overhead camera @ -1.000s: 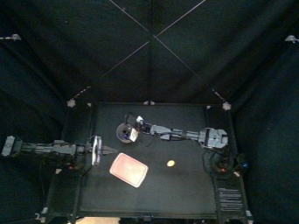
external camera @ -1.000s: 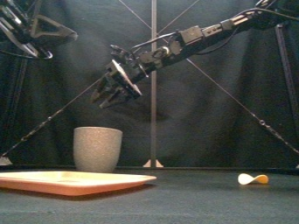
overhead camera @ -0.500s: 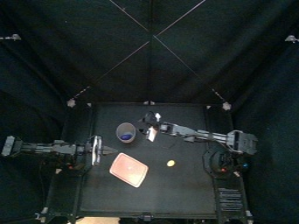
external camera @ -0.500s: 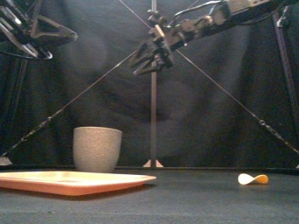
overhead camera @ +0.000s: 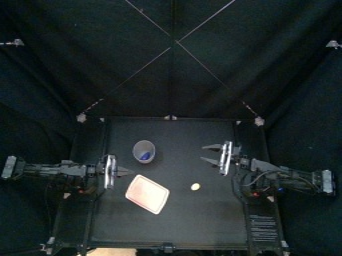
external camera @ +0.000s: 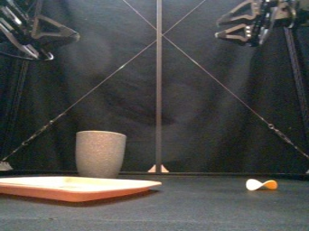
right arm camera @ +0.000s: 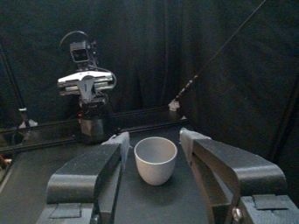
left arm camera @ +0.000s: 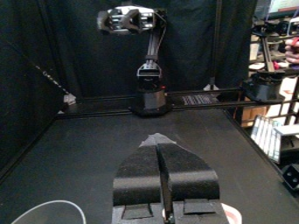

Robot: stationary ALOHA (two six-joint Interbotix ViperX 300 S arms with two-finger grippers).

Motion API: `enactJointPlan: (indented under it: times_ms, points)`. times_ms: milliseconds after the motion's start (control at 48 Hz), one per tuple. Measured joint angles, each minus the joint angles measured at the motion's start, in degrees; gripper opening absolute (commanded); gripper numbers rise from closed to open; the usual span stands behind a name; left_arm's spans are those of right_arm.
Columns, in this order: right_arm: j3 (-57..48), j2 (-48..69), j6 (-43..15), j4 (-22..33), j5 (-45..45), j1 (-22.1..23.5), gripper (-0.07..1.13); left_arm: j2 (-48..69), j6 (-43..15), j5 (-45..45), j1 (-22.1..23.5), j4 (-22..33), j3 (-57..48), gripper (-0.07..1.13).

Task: Pick the eggplant then place it in the grey bowl
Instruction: Drop eggplant in the grey bowl and return to neutral

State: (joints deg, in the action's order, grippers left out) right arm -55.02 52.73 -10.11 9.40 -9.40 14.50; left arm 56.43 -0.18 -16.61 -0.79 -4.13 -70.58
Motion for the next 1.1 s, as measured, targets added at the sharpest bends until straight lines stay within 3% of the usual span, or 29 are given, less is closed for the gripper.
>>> enactJointPlan:
  times_ms: [208, 438, 667, 1104]
  points:
    - [-7.12, 13.18, -1.93, -4.57, 6.50, -1.76, 0.87, 0.09, -0.18, 0.00, -0.35, -0.09, 0.00, -0.02]
    - [-10.63, 14.59, -1.93, -7.38, 9.05, -7.82, 0.87, 0.18, -0.09, 0.00, -0.62, 0.00, 0.00, -0.02]
    - [-10.63, 11.07, -1.58, -4.39, 6.06, -13.18, 0.87, 0.18, -0.09, 0.00, -0.79, -0.09, 0.00, -0.02]
    - [-10.55, 10.28, -2.11, -1.23, 4.92, -13.27, 0.87, 0.18, -0.09, 0.09, -0.79, 0.00, 0.00, -0.02]
